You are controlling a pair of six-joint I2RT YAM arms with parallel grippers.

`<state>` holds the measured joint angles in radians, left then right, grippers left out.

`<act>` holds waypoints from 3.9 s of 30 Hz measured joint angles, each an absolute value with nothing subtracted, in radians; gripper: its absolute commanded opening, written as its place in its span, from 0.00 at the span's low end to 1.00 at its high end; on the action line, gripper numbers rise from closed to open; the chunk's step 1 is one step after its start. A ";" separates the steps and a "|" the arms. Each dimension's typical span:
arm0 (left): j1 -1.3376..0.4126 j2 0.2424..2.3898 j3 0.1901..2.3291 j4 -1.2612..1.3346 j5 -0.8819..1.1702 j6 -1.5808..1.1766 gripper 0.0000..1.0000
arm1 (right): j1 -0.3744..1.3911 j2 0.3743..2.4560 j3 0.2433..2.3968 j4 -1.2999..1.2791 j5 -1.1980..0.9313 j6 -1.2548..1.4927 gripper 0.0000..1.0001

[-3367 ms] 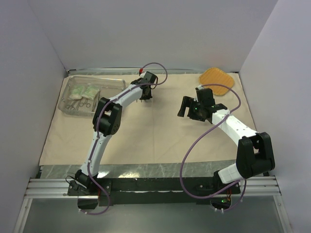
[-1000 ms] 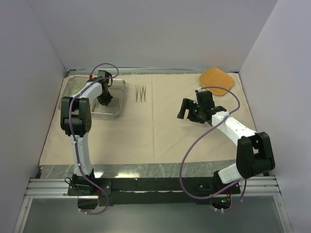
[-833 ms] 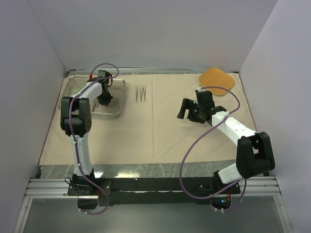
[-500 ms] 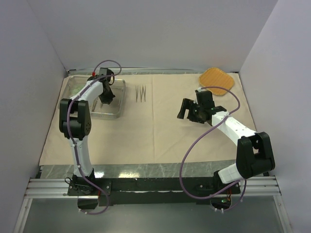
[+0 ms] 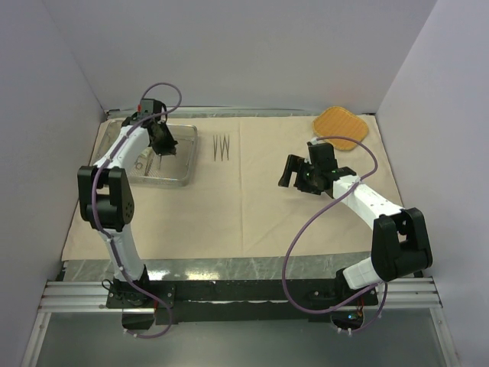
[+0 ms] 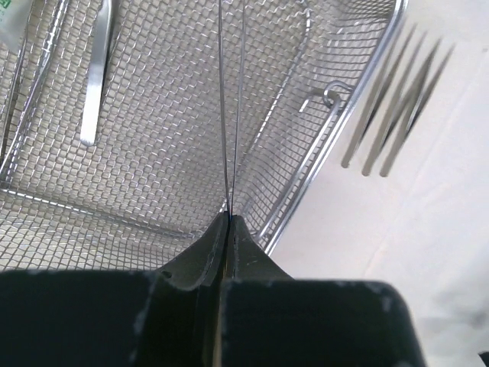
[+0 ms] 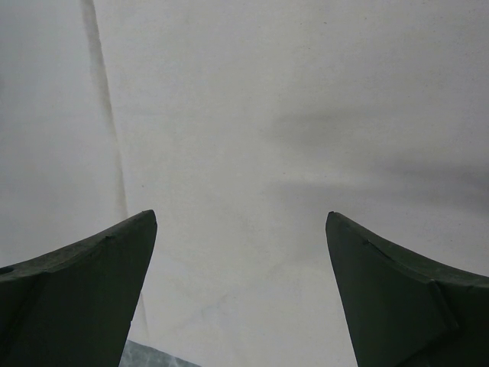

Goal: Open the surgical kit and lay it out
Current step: Pick up the medical item from the container, then place the medical item in the surgical kit, then pick up the medical item from the container.

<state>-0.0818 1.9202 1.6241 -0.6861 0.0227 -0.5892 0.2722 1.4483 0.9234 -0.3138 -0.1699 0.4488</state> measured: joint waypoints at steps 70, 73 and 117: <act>-0.527 1.897 1.240 -0.415 -0.156 -0.580 0.31 | 0.272 1.448 0.926 -0.317 -0.139 0.451 1.00; -0.527 1.896 1.256 -0.451 -0.164 -0.579 0.33 | 0.272 1.448 0.926 -0.317 -0.139 0.451 1.00; 0.068 1.961 1.490 -0.594 -0.278 -0.391 0.30 | 0.272 1.463 0.937 -0.322 -0.151 0.448 1.00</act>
<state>0.0681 1.9610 1.4899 -0.5938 -0.2779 -0.3908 0.2722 1.4628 0.9367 -0.3222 -0.1513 0.4480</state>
